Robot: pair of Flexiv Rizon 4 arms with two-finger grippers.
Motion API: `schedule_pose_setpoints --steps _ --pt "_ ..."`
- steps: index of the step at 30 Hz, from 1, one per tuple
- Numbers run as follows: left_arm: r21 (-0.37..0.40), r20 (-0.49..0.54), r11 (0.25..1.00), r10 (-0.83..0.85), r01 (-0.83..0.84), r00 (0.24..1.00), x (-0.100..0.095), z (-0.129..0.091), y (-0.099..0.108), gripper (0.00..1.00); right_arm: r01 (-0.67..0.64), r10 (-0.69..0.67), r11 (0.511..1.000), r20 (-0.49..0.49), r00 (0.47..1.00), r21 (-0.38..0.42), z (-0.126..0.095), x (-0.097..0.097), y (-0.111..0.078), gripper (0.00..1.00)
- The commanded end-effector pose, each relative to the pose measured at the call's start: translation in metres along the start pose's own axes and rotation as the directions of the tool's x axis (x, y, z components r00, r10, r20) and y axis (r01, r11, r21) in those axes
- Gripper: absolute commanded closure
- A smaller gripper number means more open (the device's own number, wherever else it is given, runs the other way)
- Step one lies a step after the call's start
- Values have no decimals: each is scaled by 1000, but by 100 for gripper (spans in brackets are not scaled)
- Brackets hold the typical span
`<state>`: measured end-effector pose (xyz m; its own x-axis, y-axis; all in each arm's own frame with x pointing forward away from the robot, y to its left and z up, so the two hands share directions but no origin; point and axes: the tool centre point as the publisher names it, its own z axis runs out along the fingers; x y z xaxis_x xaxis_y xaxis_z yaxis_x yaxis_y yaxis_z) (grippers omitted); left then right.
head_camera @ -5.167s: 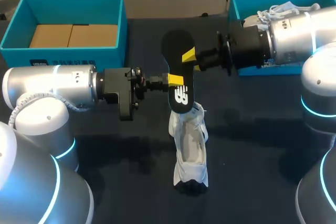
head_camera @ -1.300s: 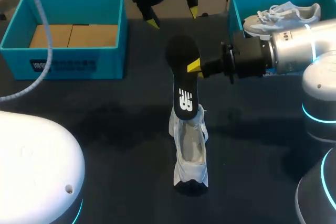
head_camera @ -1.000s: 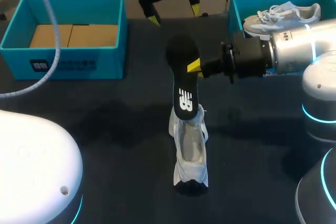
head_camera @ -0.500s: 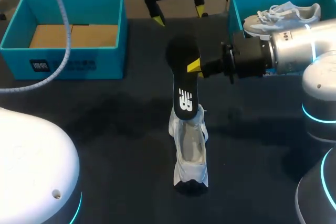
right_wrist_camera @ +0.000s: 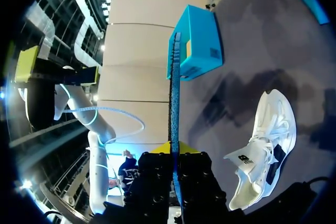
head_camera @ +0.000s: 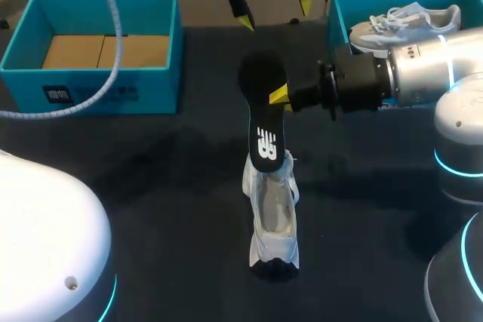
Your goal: Take the shoe out of the shoebox, open the shoe tongue, remove and reinsert the insole, then place the shoe into the shoebox
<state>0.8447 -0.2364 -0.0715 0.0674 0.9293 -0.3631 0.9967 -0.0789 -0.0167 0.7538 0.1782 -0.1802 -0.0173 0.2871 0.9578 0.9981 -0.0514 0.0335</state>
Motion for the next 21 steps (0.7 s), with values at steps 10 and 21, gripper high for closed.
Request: schedule_pose_setpoints --steps 10,21 --pt "-82 481 996 -1 47 877 52 -17 -53 0 0 0 1000 1 1000 -1 2 0 0 100" --pt "-79 647 985 -66 152 760 75 -23 -62 0 0 0 1000 1 1000 -1 2 0 0 100"
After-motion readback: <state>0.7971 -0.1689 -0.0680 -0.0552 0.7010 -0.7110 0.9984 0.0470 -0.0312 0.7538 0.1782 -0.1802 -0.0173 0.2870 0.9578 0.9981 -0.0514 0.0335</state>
